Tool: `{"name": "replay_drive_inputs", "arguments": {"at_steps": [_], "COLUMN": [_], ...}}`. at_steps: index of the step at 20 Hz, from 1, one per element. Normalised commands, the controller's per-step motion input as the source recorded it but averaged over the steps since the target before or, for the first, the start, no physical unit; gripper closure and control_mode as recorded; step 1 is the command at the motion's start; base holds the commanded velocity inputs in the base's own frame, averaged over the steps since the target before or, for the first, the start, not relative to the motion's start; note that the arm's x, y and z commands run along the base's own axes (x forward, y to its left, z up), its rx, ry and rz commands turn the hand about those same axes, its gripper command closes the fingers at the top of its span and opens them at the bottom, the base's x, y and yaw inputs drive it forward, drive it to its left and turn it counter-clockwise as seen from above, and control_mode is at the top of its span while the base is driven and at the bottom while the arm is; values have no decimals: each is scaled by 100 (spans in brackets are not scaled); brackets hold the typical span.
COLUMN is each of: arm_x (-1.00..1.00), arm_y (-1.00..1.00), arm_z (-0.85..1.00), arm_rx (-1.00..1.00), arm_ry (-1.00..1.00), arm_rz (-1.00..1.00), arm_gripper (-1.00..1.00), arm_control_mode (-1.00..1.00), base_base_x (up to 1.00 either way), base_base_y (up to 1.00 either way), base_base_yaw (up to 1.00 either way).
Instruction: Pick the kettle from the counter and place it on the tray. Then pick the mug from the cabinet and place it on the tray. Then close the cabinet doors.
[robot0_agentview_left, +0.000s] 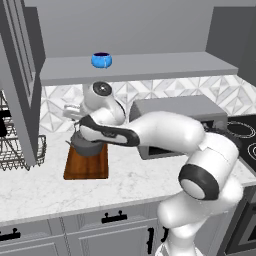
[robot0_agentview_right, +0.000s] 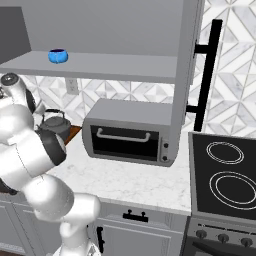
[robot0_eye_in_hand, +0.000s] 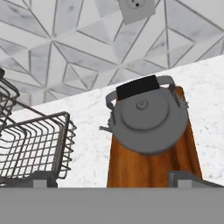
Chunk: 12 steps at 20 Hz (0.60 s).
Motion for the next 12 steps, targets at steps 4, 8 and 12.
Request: {"name": "replay_drive_inputs", "arguments": {"at_steps": [4, 8, 12], "arm_x": [-35, -29, -21], "arm_y": [-45, -41, -38], "arm_z": [51, 54, 57], "arm_rx": [-9, -9, -9], "arm_ry": [0, 0, 0], "arm_rz": [4, 0, 0], "arm_gripper": [-100, -100, -100], "arm_control_mode": [-100, -100, -100], "base_base_x": [0, 0, 0], "base_base_y": [0, 0, 0], "base_base_yaw": [0, 0, 0]}}
